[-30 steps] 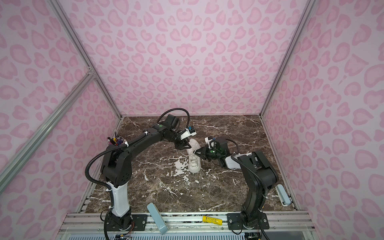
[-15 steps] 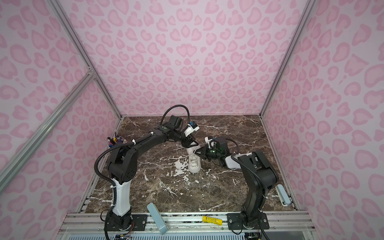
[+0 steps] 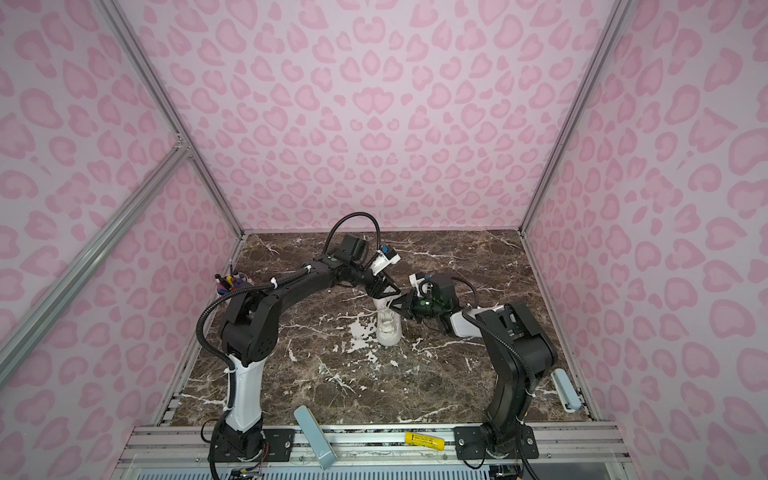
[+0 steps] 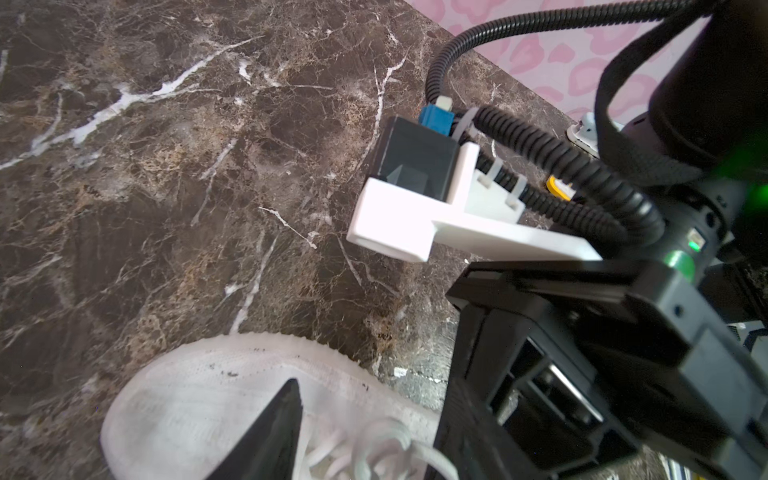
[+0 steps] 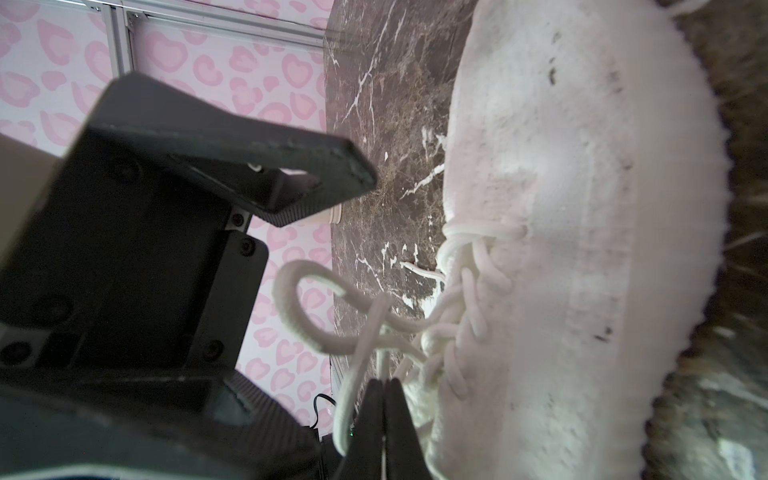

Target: Tie the shoes

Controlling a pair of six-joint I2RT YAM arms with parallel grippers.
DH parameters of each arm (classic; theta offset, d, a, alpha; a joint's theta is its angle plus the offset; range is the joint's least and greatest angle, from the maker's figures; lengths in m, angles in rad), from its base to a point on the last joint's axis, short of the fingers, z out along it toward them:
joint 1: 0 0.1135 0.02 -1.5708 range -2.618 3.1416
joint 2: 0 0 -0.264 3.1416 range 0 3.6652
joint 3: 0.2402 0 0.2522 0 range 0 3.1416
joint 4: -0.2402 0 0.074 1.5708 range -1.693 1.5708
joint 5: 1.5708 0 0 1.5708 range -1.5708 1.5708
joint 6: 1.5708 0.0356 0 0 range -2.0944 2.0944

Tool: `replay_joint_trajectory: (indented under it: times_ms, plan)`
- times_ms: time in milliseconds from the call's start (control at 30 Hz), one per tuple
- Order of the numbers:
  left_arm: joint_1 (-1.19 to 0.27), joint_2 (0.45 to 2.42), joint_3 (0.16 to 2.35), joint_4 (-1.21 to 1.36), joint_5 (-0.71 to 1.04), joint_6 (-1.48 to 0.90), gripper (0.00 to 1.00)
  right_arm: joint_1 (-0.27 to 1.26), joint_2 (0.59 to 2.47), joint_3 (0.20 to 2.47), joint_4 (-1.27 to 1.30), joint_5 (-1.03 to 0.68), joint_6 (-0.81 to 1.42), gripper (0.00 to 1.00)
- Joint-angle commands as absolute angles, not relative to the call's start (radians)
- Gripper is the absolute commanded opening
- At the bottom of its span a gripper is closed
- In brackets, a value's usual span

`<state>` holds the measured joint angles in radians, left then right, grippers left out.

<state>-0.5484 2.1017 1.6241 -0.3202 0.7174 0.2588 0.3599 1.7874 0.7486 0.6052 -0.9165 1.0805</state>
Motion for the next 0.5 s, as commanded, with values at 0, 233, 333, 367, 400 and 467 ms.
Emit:
replay_joint_trajectory:
  times_ms: [0,233,333,367,400,467]
  plan:
    - [-0.551,2.112,1.629,-0.288,0.741,0.240,0.58,0.362,1.784,0.753,0.611,-0.923,1.069,0.00]
    - [-0.554,2.109,1.609,-0.256,0.748,0.218,0.28,0.362,1.783,0.754,0.596,-0.921,1.059,0.00]
    - [-0.552,2.105,1.608,-0.257,0.735,0.217,0.10,0.362,1.777,0.754,0.579,-0.919,1.049,0.00]
    - [-0.550,2.102,1.605,-0.255,0.735,0.218,0.09,0.359,1.775,0.754,0.573,-0.917,1.046,0.00]
    - [-0.548,2.100,1.603,-0.251,0.735,0.217,0.07,0.359,1.772,0.754,0.567,-0.916,1.042,0.00]
    - [-0.545,2.096,1.599,-0.247,0.738,0.211,0.03,0.356,1.769,0.751,0.566,-0.916,1.042,0.00]
